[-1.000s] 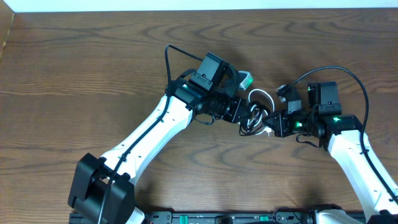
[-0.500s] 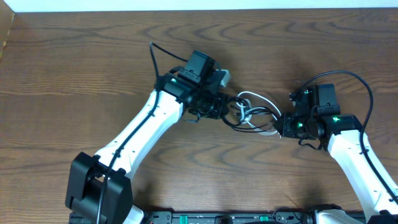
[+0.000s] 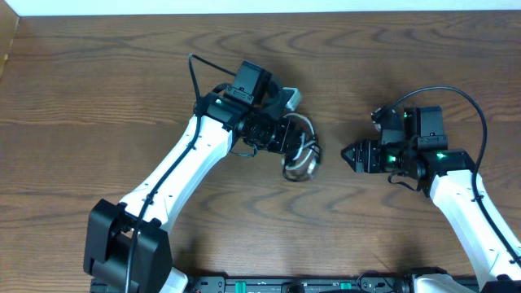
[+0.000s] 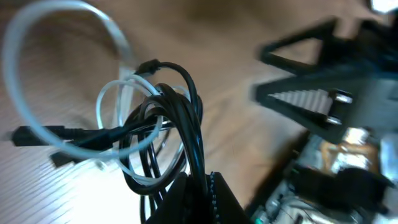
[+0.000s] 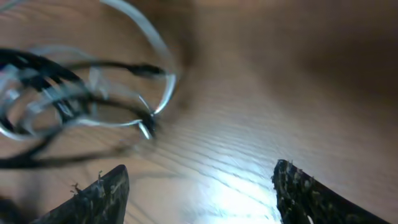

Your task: Untangle cables

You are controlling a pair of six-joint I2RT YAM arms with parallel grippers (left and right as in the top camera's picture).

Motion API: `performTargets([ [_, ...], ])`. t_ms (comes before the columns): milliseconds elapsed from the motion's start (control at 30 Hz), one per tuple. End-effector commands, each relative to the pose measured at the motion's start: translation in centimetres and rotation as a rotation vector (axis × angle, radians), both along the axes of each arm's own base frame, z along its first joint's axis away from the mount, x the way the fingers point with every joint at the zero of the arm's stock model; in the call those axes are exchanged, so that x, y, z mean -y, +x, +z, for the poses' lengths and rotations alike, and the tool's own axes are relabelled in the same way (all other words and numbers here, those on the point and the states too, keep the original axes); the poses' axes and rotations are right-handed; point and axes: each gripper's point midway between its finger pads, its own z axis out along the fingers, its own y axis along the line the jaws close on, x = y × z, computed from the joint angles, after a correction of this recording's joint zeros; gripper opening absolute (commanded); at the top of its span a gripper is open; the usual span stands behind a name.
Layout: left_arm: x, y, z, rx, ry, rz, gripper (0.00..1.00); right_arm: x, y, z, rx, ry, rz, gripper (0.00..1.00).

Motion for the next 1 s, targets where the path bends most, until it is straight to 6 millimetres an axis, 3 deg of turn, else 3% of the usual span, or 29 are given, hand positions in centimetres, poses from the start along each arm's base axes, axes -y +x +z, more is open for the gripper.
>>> performTargets([
  [0, 2.0, -2.0, 4.3, 0.041, -0.209, -0.146, 0.07, -1.7, 0.0, 1.4, 0.056, 0.072, 0.110, 0.70],
  [167, 2.9, -2.2, 6.8, 0.088, -0.315, -0.188, 0.07, -3.0, -0.6, 1.8, 0.072, 0.101, 0.184, 0.73],
  [300, 3.2, -2.2, 7.3, 0.075, -0.336, -0.177, 0.07, -4.9, -1.2, 2.4, 0.103, 0.132, 0.269, 0.74],
  [367, 3.2, -2.3, 7.4, 0.071, -0.342, -0.181, 0.07, -5.2, -1.0, 2.6, 0.124, 0.133, 0.277, 0.58],
  [467, 3.2, -2.3, 7.3, 0.064, -0.340, -0.178, 0.07, -4.8, 0.0, 2.7, 0.164, 0.100, 0.255, 0.17],
  [500, 3.2, -2.4, 7.3, 0.062, -0.338, -0.177, 0.08, -4.4, 0.4, 2.5, 0.165, 0.076, 0.231, 0.06],
  [533, 3.1, -2.3, 7.2, 0.061, -0.334, -0.175, 0.07, -3.9, 0.7, 2.2, 0.155, 0.049, 0.194, 0.01],
  [633, 2.2, -1.4, 5.5, 0.080, -0.225, -0.114, 0.07, -2.4, 1.2, 1.3, 0.113, -0.011, 0.091, 0.01],
  [800, -3.1, 2.0, 0.6, 0.154, 0.173, 0.116, 0.07, 1.5, 0.6, -1.1, -0.027, -0.164, -0.152, 0.01],
  [967, -5.1, 3.3, 0.1, 0.138, 0.229, 0.221, 0.07, 7.3, -1.7, -3.0, -0.148, -0.422, -0.396, 0.01],
])
